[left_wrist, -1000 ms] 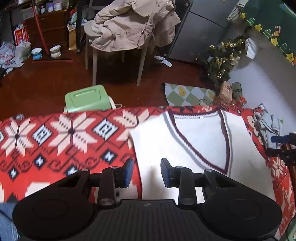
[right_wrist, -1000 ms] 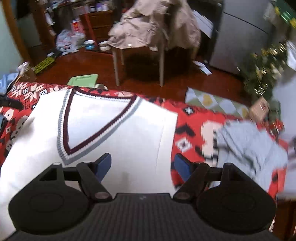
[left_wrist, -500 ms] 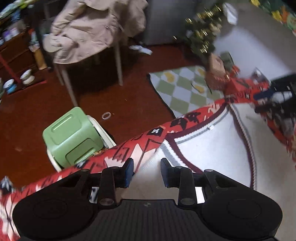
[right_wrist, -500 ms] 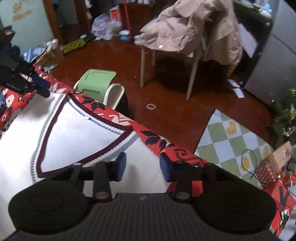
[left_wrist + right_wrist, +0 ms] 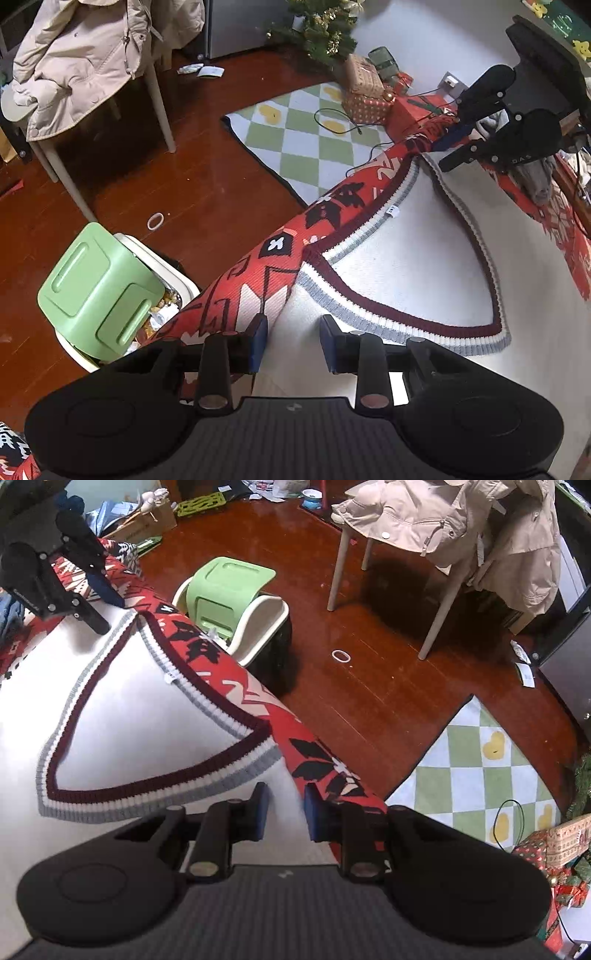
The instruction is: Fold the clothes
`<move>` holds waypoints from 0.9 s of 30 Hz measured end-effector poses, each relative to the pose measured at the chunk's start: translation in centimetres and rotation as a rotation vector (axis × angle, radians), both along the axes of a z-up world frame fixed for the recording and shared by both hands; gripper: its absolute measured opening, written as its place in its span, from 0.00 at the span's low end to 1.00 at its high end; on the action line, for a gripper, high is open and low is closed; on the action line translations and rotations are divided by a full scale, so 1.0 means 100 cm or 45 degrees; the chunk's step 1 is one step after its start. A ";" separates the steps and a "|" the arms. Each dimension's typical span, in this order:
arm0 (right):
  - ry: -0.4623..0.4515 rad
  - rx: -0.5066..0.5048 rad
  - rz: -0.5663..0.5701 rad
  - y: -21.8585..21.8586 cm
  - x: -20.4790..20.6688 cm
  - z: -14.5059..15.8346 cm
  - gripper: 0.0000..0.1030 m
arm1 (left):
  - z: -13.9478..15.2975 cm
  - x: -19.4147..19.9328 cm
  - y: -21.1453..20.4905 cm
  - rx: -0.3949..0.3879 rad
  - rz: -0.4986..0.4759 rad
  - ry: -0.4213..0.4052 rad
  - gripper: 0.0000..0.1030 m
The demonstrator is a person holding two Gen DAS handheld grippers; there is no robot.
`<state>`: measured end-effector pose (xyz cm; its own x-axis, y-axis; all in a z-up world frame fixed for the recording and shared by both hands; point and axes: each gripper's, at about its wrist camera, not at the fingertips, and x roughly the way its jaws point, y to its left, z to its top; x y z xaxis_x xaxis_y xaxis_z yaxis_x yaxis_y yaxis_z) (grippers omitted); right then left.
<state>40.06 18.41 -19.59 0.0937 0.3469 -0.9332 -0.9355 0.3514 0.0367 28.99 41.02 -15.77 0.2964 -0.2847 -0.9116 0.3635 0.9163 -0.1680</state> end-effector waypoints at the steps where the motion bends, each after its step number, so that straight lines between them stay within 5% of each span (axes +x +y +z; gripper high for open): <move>1: -0.006 -0.002 0.002 0.000 -0.001 0.000 0.10 | 0.001 -0.001 -0.002 0.017 -0.010 -0.003 0.06; 4: -0.075 -0.014 -0.003 0.002 -0.014 0.003 0.02 | 0.007 -0.006 -0.008 0.072 -0.015 -0.050 0.04; 13: -0.190 0.069 -0.213 -0.012 -0.010 0.032 0.01 | 0.035 0.004 -0.011 0.167 0.094 -0.210 0.03; 18: -0.189 0.072 -0.258 -0.009 0.008 0.024 0.01 | 0.012 0.027 -0.012 0.171 0.162 -0.140 0.03; 21: -0.175 0.041 -0.280 -0.005 0.015 0.007 0.06 | 0.004 0.029 -0.012 0.215 0.231 -0.137 0.18; 24: -0.186 0.077 -0.352 -0.007 0.014 0.006 0.21 | 0.014 0.020 -0.002 0.139 0.332 -0.184 0.21; 27: -0.169 0.138 -0.404 -0.013 0.005 0.014 0.22 | 0.028 0.006 0.001 0.099 0.388 -0.215 0.21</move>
<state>40.58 17.10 -18.17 0.3308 0.3773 -0.8650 -0.7796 0.6258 -0.0252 29.55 41.07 -12.95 0.5052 -0.0920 -0.8581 0.0882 0.9946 -0.0547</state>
